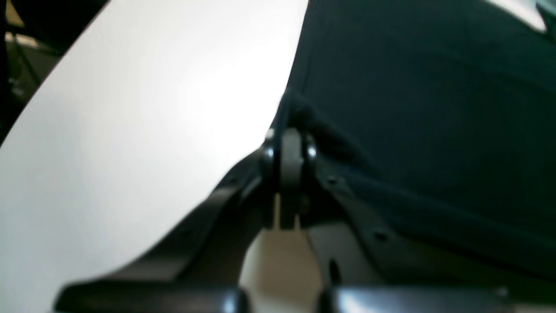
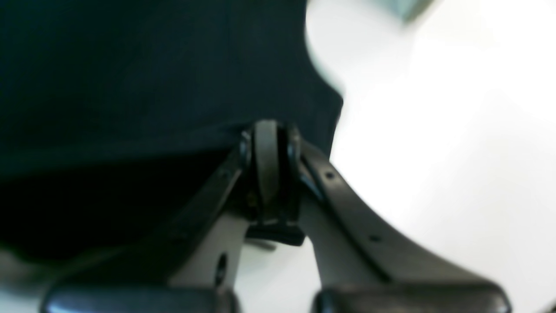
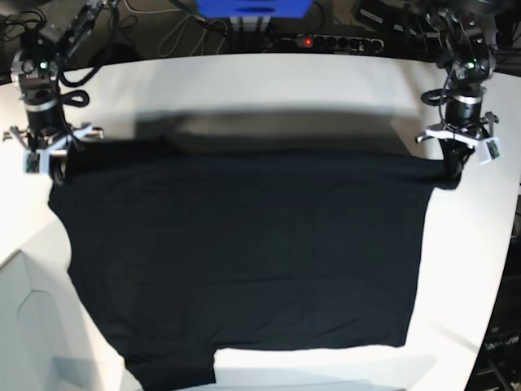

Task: Fold the T-shirt properly
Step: 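Lift the shoulder edges and pull them toward the robot, then lower the held shoulder edges back onto the table and release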

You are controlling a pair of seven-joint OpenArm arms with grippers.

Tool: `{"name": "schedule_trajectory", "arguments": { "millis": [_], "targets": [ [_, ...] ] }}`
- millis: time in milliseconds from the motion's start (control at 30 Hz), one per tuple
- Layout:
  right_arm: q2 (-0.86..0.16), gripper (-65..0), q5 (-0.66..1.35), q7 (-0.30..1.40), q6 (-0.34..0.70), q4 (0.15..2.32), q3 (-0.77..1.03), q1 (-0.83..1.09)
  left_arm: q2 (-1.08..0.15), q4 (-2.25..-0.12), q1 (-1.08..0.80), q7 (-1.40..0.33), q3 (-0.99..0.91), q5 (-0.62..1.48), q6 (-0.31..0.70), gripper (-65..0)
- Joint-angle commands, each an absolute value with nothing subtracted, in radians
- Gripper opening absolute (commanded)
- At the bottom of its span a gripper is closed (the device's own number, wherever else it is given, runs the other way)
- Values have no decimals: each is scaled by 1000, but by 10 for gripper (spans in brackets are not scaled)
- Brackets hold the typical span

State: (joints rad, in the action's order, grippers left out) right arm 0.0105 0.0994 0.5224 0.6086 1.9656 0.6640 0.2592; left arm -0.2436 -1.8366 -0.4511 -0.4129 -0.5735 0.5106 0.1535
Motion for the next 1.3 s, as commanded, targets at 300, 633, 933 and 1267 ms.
{"name": "schedule_trajectory", "arguments": {
  "millis": [300,633,933,1267],
  "targets": [
    [-90,-650,105,499,610,1698,558,-25,-223,-1666,-128,-585,-559,509,156,-649],
    [-150,-650,104,492,610,1457,496,-245,-226,-1589,-48,-598,-558,509,157,-649],
    [-173,-650,104,489,608,1268,476,-366,-229,-1501,24,-596,-558,509,157,-649],
    [-202,-650,104,489,608,1161,476,-423,-226,-1455,77,-601,-558,509,157,-649]
  ]
}}
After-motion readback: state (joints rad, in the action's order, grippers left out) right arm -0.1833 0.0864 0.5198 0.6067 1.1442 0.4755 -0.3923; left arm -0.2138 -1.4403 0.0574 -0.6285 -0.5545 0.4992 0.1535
